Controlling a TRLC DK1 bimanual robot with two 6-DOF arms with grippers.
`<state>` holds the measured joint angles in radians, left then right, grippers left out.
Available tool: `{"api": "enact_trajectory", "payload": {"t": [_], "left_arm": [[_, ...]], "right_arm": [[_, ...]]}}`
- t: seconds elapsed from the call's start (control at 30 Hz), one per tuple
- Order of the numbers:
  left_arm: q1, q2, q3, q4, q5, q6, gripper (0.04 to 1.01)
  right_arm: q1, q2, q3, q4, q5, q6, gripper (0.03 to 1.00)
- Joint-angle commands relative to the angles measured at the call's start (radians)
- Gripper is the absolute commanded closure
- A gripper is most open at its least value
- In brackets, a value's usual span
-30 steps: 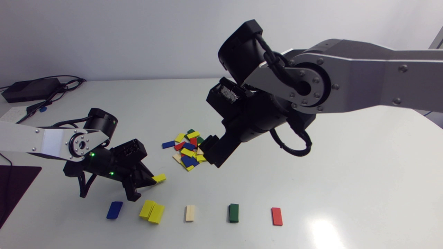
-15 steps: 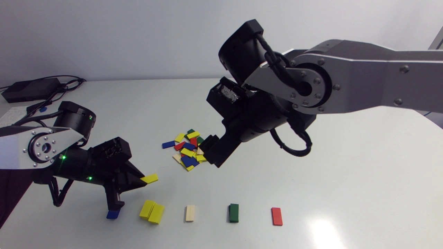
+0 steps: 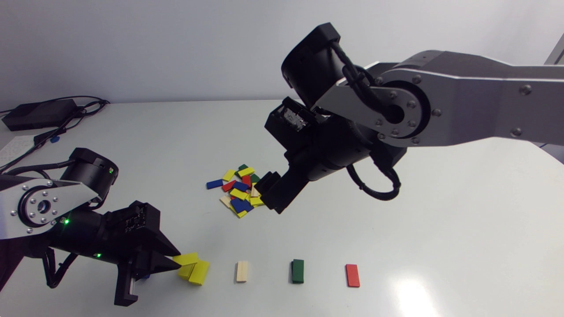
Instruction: Take domino bricks one by one from the mixed stack on the table and place each onto the existing stack of the same color.
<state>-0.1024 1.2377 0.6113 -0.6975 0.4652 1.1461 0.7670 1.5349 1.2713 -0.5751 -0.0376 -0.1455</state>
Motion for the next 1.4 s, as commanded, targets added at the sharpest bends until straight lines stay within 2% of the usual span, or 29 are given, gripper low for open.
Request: {"api": "enact_trajectory", "payload": {"t": [0.0,0.27,0.57,0.8,1.0,1.3,1.33,1.37], "left_arm": [[-0.006,0.003,-0.030,-0.014,0.010,0.064,1.002],[-0.010,0.086,-0.013,-0.008,0.024,0.173,1.002],[-0.068,0.134,-0.001,-0.005,0.024,0.199,1.002],[-0.057,0.154,0.010,-0.002,0.024,0.225,1.002],[-0.029,0.183,0.018,0.035,0.023,0.236,1.002],[-0.008,0.215,0.031,0.041,0.021,0.262,1.000],[-0.008,0.215,0.031,0.041,0.021,0.262,0.982],[-0.008,0.215,0.031,0.039,0.021,0.262,0.895]], "right_arm": [[0.008,-0.016,-0.026,0.006,-0.004,0.006,0.066],[0.008,-0.016,-0.029,0.008,-0.004,0.004,0.066],[0.008,-0.016,-0.024,0.009,-0.004,0.004,0.066],[0.008,-0.016,-0.029,0.009,-0.005,0.004,0.066],[0.008,-0.016,-0.027,0.011,-0.005,0.004,0.066],[0.008,-0.016,-0.029,0.012,-0.005,0.006,0.066],[0.008,-0.016,-0.029,0.012,-0.005,0.006,0.066],[0.008,-0.016,-0.027,0.012,-0.005,0.006,0.066]]}}
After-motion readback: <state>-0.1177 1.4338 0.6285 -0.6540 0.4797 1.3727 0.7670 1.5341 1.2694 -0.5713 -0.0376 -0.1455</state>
